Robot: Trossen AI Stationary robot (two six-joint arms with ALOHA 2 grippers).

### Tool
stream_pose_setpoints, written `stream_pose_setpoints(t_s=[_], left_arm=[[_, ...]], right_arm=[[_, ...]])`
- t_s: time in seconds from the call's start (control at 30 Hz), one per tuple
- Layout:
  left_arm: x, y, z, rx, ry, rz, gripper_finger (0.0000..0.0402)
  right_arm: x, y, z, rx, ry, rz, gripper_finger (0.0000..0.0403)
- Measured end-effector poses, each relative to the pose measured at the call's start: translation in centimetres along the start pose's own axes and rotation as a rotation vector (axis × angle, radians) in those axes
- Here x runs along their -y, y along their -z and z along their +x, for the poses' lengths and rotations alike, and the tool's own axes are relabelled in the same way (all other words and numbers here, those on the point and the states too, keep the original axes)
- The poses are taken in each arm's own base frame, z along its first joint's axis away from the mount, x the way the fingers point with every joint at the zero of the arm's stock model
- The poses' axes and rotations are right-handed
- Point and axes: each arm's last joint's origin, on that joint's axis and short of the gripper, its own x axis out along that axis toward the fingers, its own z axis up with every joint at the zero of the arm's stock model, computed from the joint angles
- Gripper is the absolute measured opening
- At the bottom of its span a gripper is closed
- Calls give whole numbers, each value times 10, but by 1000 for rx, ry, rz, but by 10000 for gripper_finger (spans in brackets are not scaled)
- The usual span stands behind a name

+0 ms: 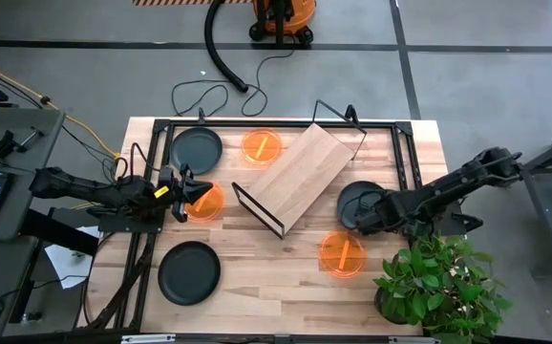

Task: Place and stack plates onto a shelf
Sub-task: Put the right black plate on the shelf

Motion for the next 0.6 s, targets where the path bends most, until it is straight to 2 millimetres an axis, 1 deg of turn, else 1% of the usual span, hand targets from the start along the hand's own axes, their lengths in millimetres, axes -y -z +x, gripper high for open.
stream_pose_setpoints(t_s=[0.1, 0.2, 0.33, 0.5, 0.6], left_arm=[[0, 0, 0, 0, 0, 0, 1], [0, 0, 0, 0, 0, 0, 1], [0, 0, 0, -1, 0, 0, 1], [0, 0, 0, -1, 0, 0, 1], [0, 0, 0, -1, 0, 0, 1]], right_arm=[[5, 2, -12, -8, 63, -37, 138], [14, 6, -11, -13, 117, -32, 138], [14, 11, -1, -18, 157, -32, 138], [6, 12, 15, 22, 180, 2, 138], [1, 12, 22, 12, 154, 22, 138]])
